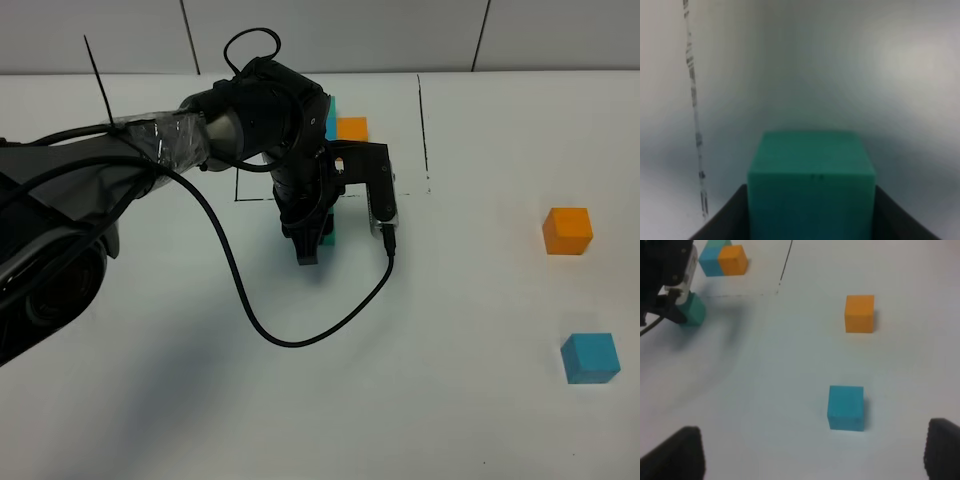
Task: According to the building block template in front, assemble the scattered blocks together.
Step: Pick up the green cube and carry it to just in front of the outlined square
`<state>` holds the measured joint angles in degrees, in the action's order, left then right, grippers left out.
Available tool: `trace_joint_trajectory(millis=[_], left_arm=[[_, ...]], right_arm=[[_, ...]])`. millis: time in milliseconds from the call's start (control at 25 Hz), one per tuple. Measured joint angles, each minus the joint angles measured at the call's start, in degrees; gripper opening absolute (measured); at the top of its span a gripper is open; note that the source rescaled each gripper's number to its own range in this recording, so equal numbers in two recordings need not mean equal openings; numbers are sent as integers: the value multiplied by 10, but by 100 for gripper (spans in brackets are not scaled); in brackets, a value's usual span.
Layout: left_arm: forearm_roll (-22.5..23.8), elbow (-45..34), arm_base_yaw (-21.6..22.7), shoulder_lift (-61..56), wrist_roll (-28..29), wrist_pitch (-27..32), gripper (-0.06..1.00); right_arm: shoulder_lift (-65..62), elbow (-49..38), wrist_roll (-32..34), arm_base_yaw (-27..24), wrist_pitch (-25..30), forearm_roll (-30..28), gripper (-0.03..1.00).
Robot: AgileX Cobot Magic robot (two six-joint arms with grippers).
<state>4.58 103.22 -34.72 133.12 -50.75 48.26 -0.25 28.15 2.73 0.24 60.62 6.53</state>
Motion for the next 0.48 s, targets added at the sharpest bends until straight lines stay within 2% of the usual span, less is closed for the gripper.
trace_joint_trajectory(millis=[200,480], left_arm=[[0,0,0,0,-3,-4,0],[-1,0,0,1,-39,-8,0]], right_arm=[[0,0,0,0,0,0,78],[0,0,0,0,0,0,78]])
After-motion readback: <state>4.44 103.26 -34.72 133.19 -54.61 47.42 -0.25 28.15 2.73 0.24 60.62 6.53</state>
